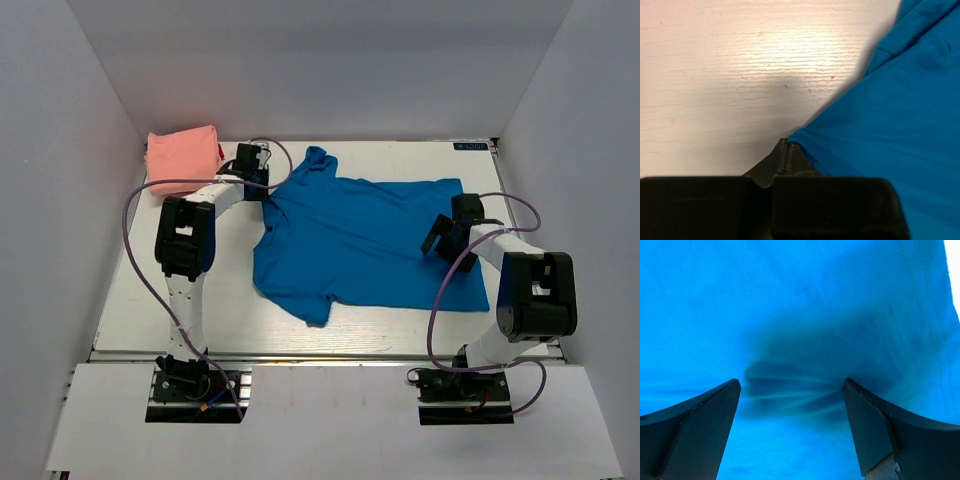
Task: Fold and stack the t-shirts
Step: Flatten out the tshirt
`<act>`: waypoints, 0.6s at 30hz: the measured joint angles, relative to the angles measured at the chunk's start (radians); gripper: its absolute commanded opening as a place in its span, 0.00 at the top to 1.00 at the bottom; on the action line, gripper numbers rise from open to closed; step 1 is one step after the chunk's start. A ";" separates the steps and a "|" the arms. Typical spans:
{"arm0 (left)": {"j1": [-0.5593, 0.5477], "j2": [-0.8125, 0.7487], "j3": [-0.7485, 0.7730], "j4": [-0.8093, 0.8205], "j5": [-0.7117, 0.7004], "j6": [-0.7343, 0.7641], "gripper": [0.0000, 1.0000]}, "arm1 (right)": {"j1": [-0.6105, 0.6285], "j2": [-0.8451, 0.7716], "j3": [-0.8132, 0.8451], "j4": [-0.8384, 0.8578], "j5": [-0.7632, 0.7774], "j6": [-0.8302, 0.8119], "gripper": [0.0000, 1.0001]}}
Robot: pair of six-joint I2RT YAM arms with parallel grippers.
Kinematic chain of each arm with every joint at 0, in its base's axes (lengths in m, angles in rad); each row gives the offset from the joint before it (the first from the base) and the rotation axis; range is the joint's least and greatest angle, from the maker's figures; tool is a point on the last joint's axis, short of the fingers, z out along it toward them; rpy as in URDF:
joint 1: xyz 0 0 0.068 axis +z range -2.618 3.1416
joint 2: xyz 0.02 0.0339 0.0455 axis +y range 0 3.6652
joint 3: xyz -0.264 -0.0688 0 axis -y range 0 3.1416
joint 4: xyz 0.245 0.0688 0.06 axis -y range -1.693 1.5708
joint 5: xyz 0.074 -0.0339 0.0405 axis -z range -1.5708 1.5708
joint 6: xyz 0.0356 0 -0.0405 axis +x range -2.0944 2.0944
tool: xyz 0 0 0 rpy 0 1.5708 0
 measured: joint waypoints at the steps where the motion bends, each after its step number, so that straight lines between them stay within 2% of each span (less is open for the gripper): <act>1: 0.008 0.000 -0.001 0.003 0.008 0.000 1.00 | 0.000 0.000 0.000 0.000 0.000 0.000 0.10; 6: 0.050 0.025 0.084 -0.048 0.040 0.004 1.00 | 0.001 0.002 0.002 0.000 0.000 -0.004 0.10; 7: 0.060 0.035 0.113 -0.058 0.048 0.005 0.87 | 0.001 0.002 0.003 0.002 -0.003 -0.006 0.10; 10: 0.082 0.044 0.139 -0.083 0.066 0.014 0.30 | 0.001 0.002 0.004 0.010 -0.021 -0.021 0.10; 11: 0.089 0.043 0.135 -0.084 0.069 0.017 0.00 | 0.001 0.002 0.004 0.011 -0.026 -0.030 0.10; 18: 0.126 0.030 0.074 -0.113 0.059 -0.012 0.00 | 0.000 -0.064 0.004 0.019 -0.099 -0.085 0.10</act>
